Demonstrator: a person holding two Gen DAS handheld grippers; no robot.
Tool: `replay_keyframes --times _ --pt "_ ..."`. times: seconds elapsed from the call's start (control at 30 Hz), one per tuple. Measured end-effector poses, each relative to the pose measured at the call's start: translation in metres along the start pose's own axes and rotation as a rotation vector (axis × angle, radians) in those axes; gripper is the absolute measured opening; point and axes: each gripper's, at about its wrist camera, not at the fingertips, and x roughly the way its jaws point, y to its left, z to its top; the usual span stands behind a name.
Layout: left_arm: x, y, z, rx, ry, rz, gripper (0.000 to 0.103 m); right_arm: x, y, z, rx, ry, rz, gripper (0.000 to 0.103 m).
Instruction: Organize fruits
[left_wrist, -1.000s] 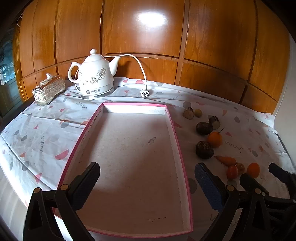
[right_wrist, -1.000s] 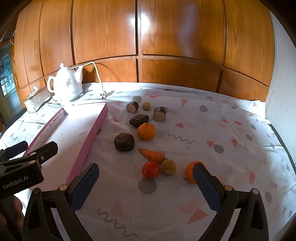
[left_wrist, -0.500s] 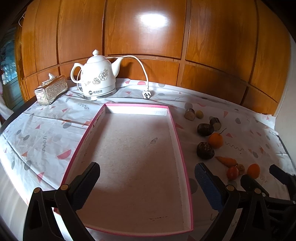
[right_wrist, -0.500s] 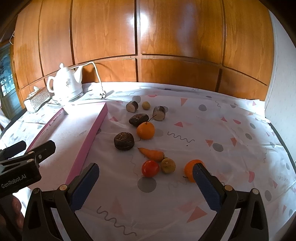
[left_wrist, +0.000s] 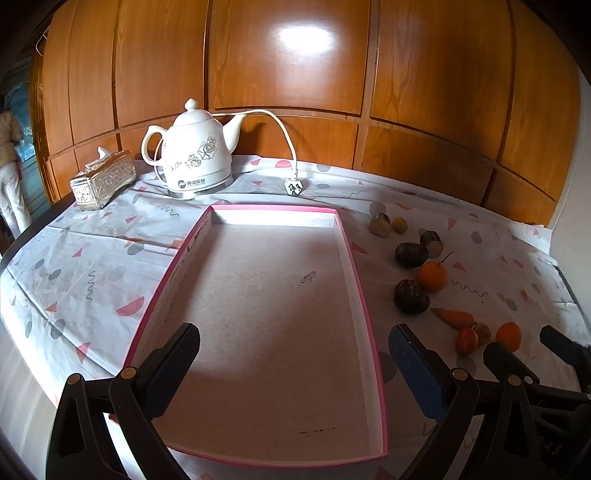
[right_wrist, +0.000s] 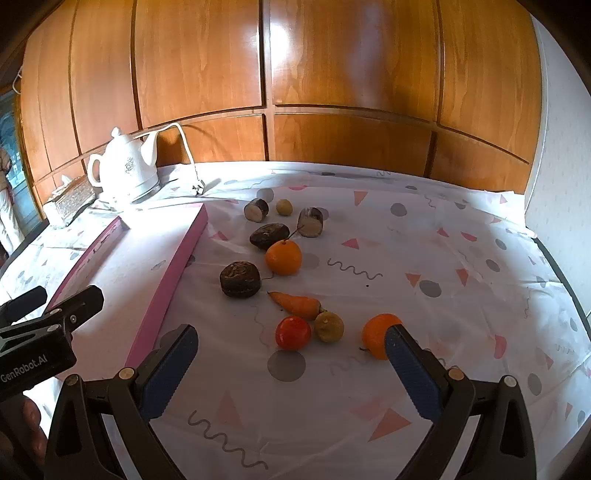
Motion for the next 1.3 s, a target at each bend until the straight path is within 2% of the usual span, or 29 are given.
replay_keyframes --times 0.8,1.13,1.23,1.3 --pt "-0.004 -0.011 0.0 0.028 -0.004 -0.024 0.103 -0.003 -0.003 0.002 -0.002 -0.007 -0.006 0.103" --pt "0.0 -0.021 -0.001 0.059 0.012 -0.056 0.103 -0.002 -0.022 0.007 0.012 -0.008 -0.006 0.103" --pt "0.001 -0.024 0.0 0.063 0.019 -0.088 0.103 -0.002 -0.032 0.008 0.012 -0.002 0.015 0.097" --pt "0.003 -0.026 0.001 0.066 0.029 -0.117 0.103 0.001 -0.043 0.006 0.022 0.03 0.051 0.083"
